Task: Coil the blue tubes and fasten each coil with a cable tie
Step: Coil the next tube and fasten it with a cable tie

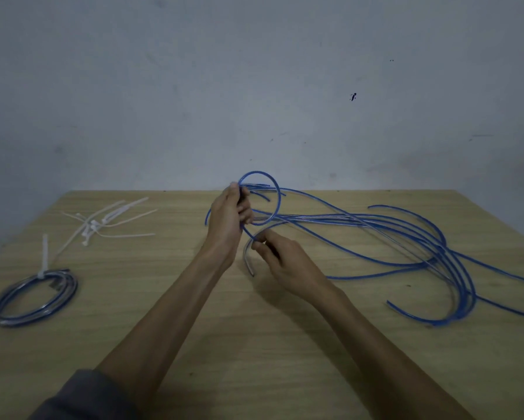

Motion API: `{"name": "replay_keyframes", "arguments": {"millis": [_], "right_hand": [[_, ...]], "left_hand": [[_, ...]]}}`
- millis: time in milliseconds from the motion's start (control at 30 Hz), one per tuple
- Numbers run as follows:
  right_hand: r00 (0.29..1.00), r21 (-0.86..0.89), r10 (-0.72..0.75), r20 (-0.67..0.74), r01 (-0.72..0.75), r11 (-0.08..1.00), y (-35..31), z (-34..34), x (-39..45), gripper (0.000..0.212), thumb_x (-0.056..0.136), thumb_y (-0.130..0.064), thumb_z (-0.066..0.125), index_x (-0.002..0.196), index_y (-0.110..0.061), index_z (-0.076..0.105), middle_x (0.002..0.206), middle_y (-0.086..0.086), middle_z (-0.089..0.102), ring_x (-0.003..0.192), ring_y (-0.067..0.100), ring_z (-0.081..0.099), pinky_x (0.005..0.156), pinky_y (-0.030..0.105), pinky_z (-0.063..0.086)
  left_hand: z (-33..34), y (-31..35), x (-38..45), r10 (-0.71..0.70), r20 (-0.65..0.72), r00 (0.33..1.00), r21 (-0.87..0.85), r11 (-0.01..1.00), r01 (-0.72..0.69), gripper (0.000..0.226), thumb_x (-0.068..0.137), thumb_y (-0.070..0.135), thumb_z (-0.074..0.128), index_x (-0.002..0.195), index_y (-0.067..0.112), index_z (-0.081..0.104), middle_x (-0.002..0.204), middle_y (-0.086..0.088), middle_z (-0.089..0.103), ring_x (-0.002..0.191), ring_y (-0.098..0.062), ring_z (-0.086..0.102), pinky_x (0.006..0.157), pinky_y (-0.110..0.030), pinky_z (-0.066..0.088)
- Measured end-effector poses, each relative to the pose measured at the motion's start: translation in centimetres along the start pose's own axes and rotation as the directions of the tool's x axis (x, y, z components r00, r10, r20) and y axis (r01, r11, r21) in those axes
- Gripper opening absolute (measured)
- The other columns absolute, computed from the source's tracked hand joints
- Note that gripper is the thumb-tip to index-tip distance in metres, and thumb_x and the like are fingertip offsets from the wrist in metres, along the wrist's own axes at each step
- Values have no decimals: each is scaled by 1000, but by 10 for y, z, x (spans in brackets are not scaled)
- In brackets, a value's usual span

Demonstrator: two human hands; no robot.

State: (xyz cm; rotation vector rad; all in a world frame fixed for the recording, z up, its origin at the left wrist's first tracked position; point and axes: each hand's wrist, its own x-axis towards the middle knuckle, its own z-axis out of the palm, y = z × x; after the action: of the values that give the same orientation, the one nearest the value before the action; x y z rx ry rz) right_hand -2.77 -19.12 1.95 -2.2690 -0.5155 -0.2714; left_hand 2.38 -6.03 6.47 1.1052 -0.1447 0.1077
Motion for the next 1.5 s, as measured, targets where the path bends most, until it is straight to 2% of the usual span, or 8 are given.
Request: {"name": "replay_keyframes", "arguments": {"millis": [300,467,600,700,833,1000,1167,1500], "right_hand": [[1000,-16,-25,-12,25,1000,2,-14,1,25,107,-36,43,99,-22,62,67,-8,52,65,6,50,64,31,41],[992,-51,82,99,-77,996,24,-39,6,34,101,-44,55,85,-18,70,62,-11,52,55,2,47,55,20,32],[952,-308,214,217,-141,941,40,-75,23,21,100,-37,59,96,-20,72,80,-9,64,71,3,57,66,25,40],[944,-522,295,150,-177,834,47,-100,38,25,101,-32,58,93,-14,72,83,1,65,79,20,61,69,31,42],[971,-643,204,-127,-237,728,36,-110,48,27,103,-39,52,96,-17,67,91,5,66,85,30,61,66,34,41],[972,-411,98,-213,-180,893,20,-99,48,23,102,-34,55,102,-17,71,95,1,72,88,22,63,77,39,53],[971,-193,61,-233,-107,975,6,-75,48,25,103,-19,52,117,-11,71,109,2,72,85,10,57,74,21,37],[908,-48,97,-408,-128,991,-9,-81,65,27,103,-17,52,119,-11,73,111,4,72,83,11,58,76,21,41]], "left_hand": [[-15,27,1,-157,198,968,-198,960,197,36,108,24,31,74,17,39,58,3,30,49,-13,35,60,-26,34],[-14,32,-1,-151,367,918,285,958,44,36,104,22,34,69,18,33,50,10,25,42,-6,20,46,-21,27],[-7,22,-20,-24,502,864,744,522,-417,42,107,28,37,69,14,44,60,10,38,56,-8,35,58,-29,31],[-3,10,-30,-133,539,832,808,360,-466,45,108,35,34,75,14,57,60,5,46,56,-14,45,58,-31,34],[7,-10,-35,-196,627,754,773,34,-634,42,109,30,28,75,17,49,68,6,45,75,-19,43,82,-34,30],[-3,-17,-23,-131,582,803,811,26,-584,37,109,30,25,76,26,40,70,12,36,79,-17,37,93,-38,30],[-19,-16,-10,-82,499,863,867,56,-496,36,109,34,23,84,22,47,73,9,45,79,-19,43,94,-45,33],[-14,-19,-16,-35,578,815,815,-21,-579,33,108,32,26,82,22,42,71,10,36,75,-18,36,90,-37,30]]}}
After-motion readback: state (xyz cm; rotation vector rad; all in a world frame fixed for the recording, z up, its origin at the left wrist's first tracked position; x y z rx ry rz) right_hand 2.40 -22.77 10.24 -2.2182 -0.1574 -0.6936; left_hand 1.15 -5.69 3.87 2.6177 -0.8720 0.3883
